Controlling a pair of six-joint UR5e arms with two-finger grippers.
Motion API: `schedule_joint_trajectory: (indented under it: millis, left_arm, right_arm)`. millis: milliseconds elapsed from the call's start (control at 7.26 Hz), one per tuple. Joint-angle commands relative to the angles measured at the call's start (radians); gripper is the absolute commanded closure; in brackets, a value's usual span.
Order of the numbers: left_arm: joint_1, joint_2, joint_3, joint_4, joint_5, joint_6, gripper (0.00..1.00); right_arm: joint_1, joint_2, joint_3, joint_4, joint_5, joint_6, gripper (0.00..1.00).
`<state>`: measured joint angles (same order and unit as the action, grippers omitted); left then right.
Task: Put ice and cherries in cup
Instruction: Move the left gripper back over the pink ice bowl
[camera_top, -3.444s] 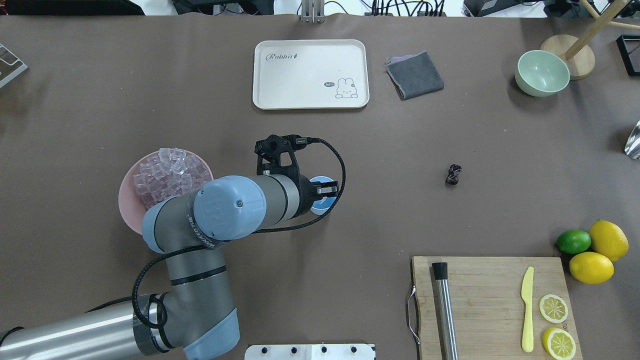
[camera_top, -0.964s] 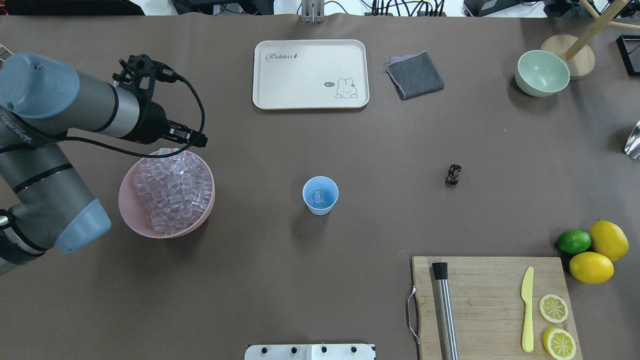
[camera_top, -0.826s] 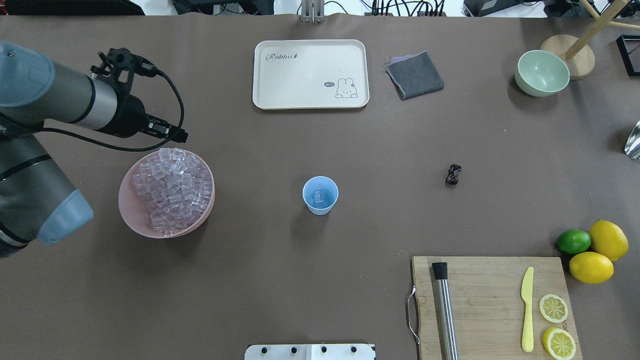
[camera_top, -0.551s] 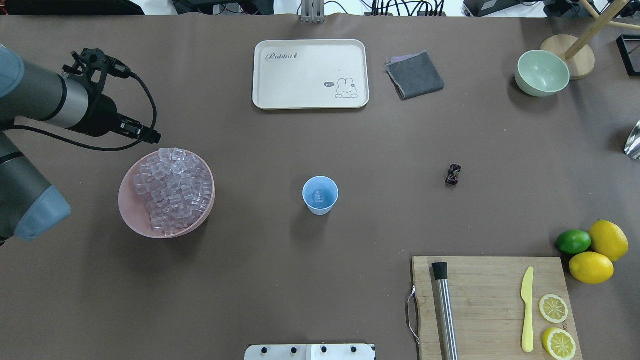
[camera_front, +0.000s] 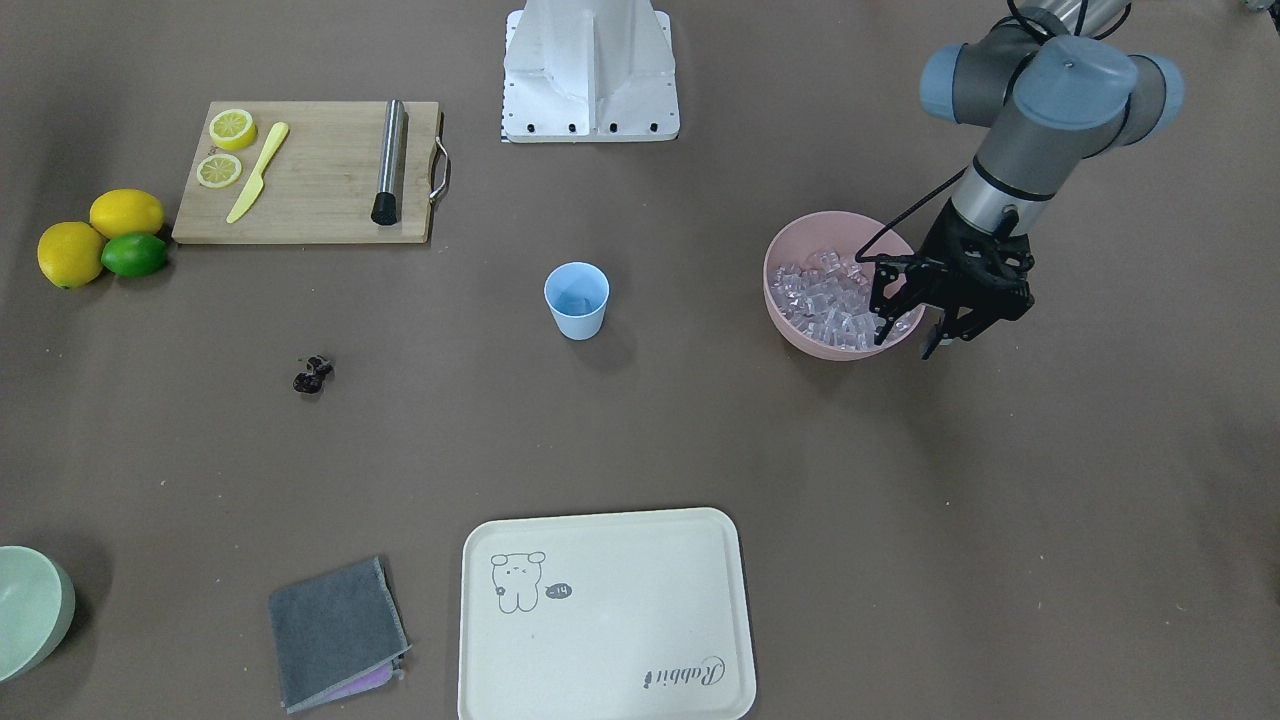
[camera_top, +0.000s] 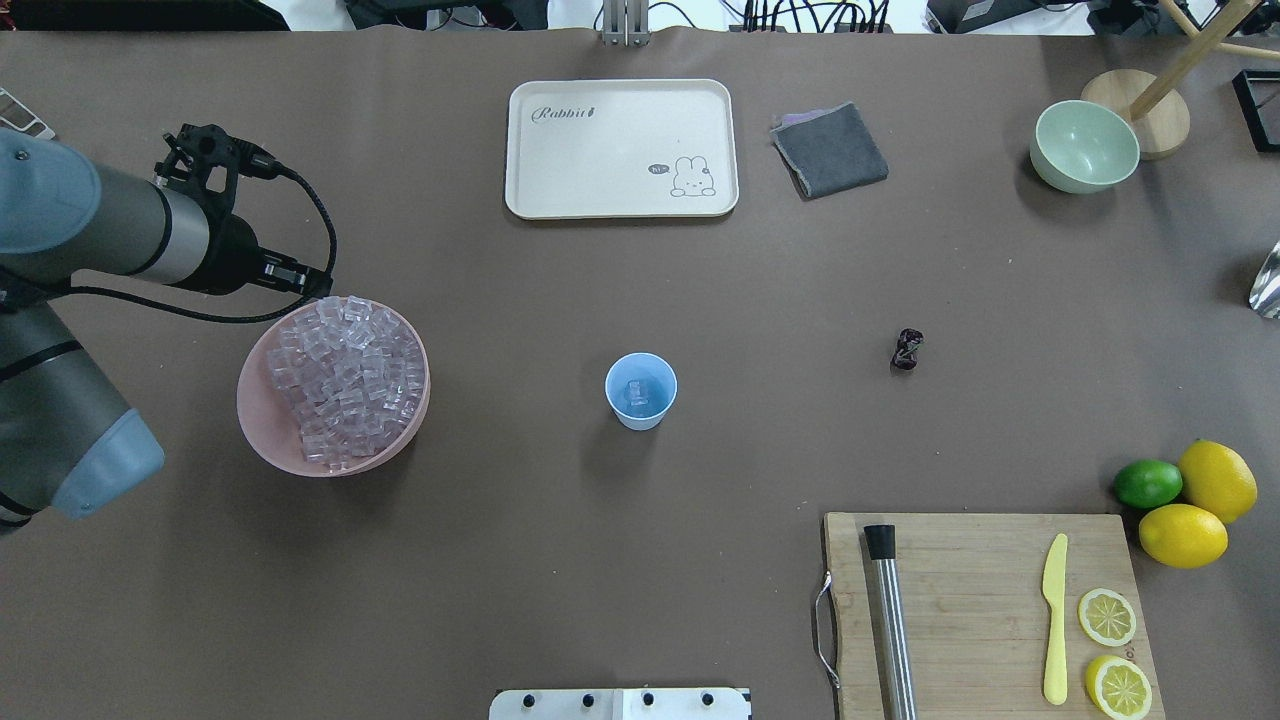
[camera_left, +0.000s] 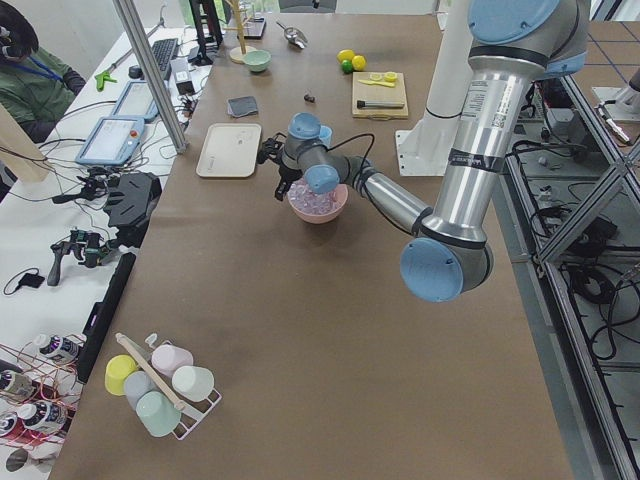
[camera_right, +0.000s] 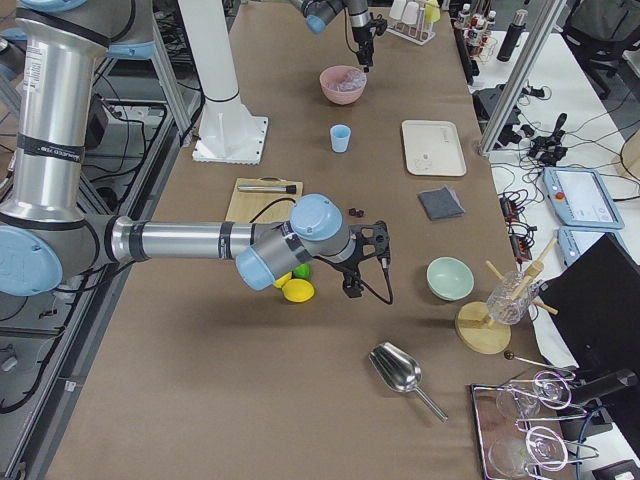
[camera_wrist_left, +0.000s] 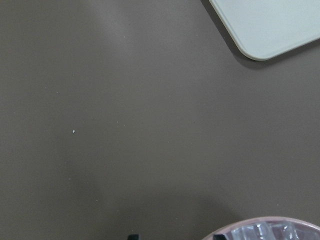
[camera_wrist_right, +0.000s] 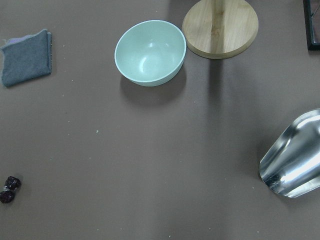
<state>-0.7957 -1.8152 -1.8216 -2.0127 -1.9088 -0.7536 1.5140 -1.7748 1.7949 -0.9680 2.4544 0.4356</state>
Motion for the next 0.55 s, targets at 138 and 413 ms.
schedule_joint_trajectory:
  millis: [138,413]
  left_arm:
    - [0.041,0.0,-0.01,0.002,0.05,-0.036,0.42]
    - [0.043,0.005,-0.01,0.002,0.05,-0.036,0.42]
  right_arm:
    - [0.0,0.0,0.0,0.0,0.0,0.0,0.0]
    - [0.0,0.0,0.0,0.0,0.0,0.0,0.0]
